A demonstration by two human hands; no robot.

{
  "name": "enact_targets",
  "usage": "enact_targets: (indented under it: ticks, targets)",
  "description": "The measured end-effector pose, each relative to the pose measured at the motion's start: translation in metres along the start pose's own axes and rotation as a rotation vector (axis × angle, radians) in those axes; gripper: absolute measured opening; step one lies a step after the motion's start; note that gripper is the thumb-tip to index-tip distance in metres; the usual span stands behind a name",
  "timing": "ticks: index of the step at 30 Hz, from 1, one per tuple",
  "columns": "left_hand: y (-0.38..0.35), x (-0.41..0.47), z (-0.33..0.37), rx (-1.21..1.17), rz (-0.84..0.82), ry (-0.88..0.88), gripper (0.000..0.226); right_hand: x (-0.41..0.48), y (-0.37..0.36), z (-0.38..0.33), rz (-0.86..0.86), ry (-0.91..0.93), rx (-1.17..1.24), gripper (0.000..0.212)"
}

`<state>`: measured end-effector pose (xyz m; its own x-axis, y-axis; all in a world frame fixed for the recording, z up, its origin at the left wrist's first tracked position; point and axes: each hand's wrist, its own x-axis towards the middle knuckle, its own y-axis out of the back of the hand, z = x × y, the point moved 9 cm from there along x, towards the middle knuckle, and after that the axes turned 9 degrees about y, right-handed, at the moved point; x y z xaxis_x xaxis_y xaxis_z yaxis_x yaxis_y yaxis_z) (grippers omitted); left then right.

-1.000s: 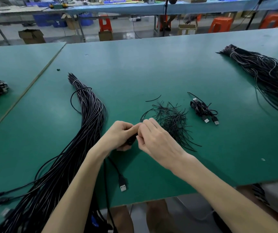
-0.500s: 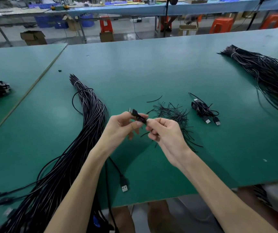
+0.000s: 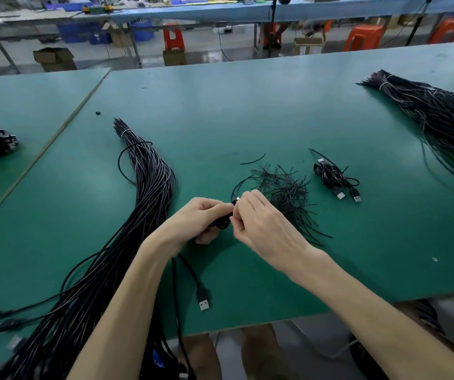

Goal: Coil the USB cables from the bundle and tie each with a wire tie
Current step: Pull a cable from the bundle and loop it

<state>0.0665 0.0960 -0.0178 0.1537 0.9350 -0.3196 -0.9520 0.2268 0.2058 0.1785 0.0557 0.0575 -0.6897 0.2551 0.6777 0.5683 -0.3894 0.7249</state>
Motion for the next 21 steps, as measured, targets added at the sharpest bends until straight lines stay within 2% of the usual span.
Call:
enact_targets:
  ticks: [2,6,8,10,14,16,18,21]
  targets:
    - [-0.003,-0.001,0.003,-0.025,-0.005,-0.025,0.04,-0.008,-0.003,0.019,0.034,-0.193,0.2,0.014]
    - [0.001,-0.001,0.007,-0.236,-0.017,-0.056,0.042,-0.041,-0.022,0.053,0.12,-0.78,0.683,0.018]
    - [0.004,0.0,0.007,-0.297,-0.014,-0.074,0.039,-0.049,-0.028,0.059,0.194,-0.928,0.84,0.017]
    - [0.014,-0.001,0.009,-0.335,0.062,-0.125,0.029,-0.055,-0.034,0.06,0.259,-1.037,1.003,0.016]
    - [0.021,-0.009,0.028,-0.162,0.154,-0.351,0.04,-0.061,-0.052,0.05,0.366,-1.227,1.359,0.013]
    - [0.02,-0.011,0.034,-0.037,0.205,-0.402,0.033,-0.059,-0.057,0.046,0.393,-1.271,1.451,0.012]
    - [0.02,-0.011,0.035,0.01,0.246,-0.408,0.026,-0.057,-0.055,0.046,0.364,-1.246,1.389,0.014]
    - [0.023,-0.01,0.033,0.075,0.327,-0.376,0.016,-0.052,-0.043,0.046,0.248,-1.095,1.09,0.019]
